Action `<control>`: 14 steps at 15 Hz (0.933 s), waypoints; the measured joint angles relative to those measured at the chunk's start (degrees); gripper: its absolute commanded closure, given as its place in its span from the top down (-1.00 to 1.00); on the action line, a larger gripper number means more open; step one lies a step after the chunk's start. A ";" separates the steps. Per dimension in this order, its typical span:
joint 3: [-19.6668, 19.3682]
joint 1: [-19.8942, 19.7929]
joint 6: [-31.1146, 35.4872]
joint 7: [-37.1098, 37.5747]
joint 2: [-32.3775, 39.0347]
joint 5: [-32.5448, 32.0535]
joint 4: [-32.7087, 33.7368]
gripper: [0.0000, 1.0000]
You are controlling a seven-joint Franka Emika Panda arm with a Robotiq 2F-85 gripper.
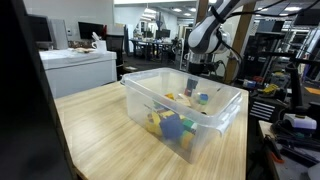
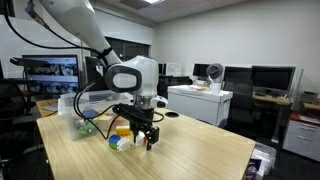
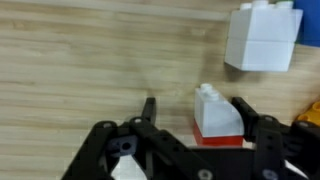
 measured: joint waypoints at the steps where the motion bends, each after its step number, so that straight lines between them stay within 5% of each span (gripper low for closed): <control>1: 0.23 -0.24 0.01 0.00 -0.05 -0.02 0.10 -0.17; 6: 1.88 -0.78 0.03 -0.01 -0.73 -0.03 0.25 -0.77; 14: 3.16 -0.75 -2.21 0.00 -5.34 -1.02 4.59 -0.77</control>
